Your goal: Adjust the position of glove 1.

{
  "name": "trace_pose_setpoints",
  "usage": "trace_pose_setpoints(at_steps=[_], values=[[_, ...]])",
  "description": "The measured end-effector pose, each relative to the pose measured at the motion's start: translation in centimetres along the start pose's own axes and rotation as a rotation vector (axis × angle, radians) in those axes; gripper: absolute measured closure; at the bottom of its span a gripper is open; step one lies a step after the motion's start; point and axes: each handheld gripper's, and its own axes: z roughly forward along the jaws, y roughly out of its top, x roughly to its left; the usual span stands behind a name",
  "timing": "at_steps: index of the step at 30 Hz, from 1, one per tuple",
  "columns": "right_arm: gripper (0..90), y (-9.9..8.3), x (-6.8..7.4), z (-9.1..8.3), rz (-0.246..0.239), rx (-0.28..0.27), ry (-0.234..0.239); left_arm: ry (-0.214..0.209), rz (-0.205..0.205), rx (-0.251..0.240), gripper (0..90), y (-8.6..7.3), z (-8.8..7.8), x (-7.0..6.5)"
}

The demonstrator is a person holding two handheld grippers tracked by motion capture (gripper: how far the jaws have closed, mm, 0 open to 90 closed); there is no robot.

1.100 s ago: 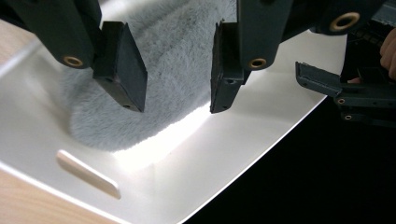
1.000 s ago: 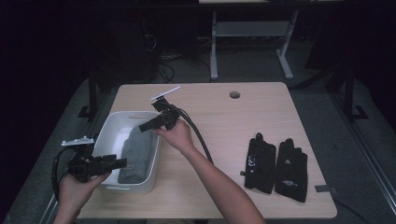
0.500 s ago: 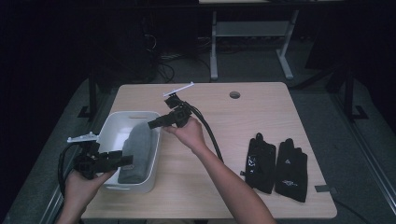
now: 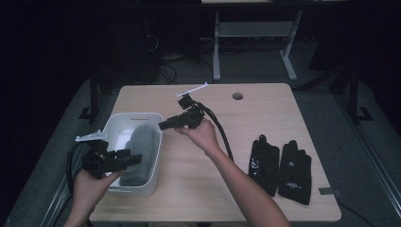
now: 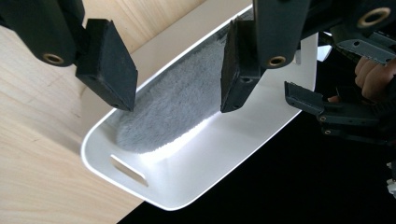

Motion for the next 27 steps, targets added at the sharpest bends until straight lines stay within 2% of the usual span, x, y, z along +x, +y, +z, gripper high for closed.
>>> trace_pose_setpoints(at_steps=[20, 27], values=[[42.3, -1.5, -1.5, -4.3, 0.023, -0.047, -0.01, -0.053, 0.036, 0.021, 32.2, 1.3, 2.3, -2.4], [41.5, -2.0, -1.9, -5.7, 0.027, -0.065, -0.018, -0.06, 0.056, 0.022, 31.5, 1.6, 2.9, -3.2]])
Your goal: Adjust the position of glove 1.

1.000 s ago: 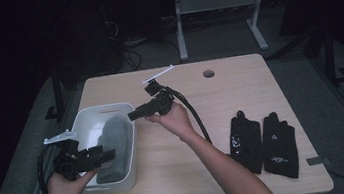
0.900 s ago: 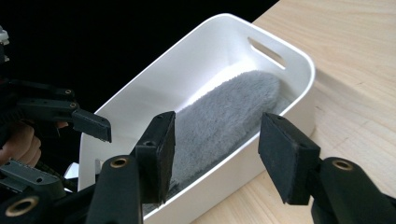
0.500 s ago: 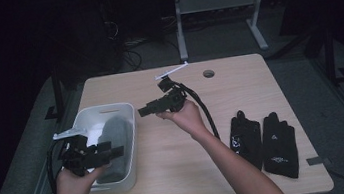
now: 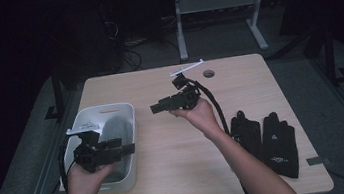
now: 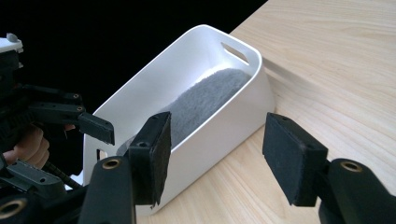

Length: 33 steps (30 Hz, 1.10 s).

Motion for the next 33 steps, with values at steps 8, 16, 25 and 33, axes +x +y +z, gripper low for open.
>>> trace_pose_setpoints(at_steps=[8, 16, 25, 33], values=[[40.7, -0.9, -0.7, -1.9, 0.014, -0.016, -0.017, -0.016, 0.019, 0.006, 31.0, 0.3, 0.8, -1.0], [39.7, -1.6, -1.1, -4.1, 0.024, -0.031, -0.038, -0.029, 0.03, 0.012, 30.3, 0.6, 1.8, -1.9], [39.4, -2.6, -1.8, -6.1, 0.037, -0.05, -0.062, -0.044, 0.052, 0.027, 30.0, 0.8, 2.8, -2.8], [39.2, -3.7, -2.4, -7.4, 0.048, -0.055, -0.079, -0.057, 0.061, 0.025, 29.8, 0.9, 3.4, -3.5]])
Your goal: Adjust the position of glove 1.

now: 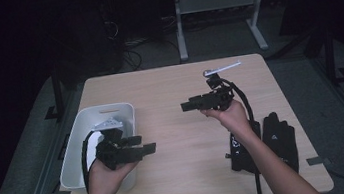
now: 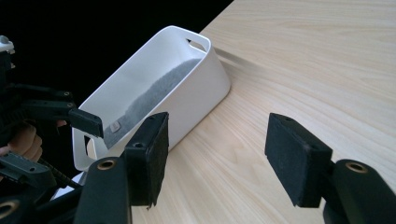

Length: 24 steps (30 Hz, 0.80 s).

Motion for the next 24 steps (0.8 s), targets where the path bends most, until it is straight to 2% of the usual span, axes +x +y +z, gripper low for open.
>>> trace_pose_setpoints(at_steps=[14, 24], values=[[39.0, -1.5, -1.0, -2.0, 0.028, -0.003, -0.025, -0.026, 0.018, 0.015, 29.5, 0.3, 1.5, -1.2], [38.7, -2.4, -1.5, -3.4, 0.031, -0.003, -0.043, -0.046, 0.033, 0.026, 28.8, 0.5, 2.8, -2.1]])
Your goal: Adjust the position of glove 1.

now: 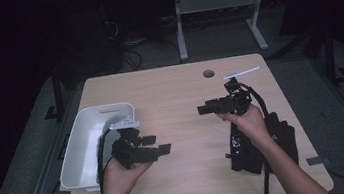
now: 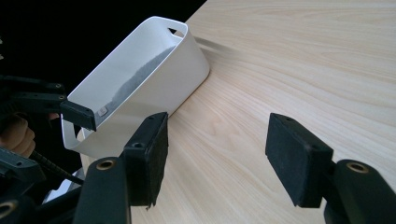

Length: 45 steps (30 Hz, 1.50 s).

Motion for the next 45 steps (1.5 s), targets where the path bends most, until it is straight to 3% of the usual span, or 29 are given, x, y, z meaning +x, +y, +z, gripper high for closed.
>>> trace_pose_setpoints(at_steps=[20, 45], values=[[38.6, -2.8, -1.6, -3.2, 0.038, -0.009, -0.039, -0.048, 0.032, 0.025, 28.3, 0.3, 2.8, -1.9], [38.6, -7.5, -4.5, -7.5, 0.08, -0.009, -0.142, -0.09, 0.061, 0.044, 27.8, 0.4, 6.0, -3.6]])
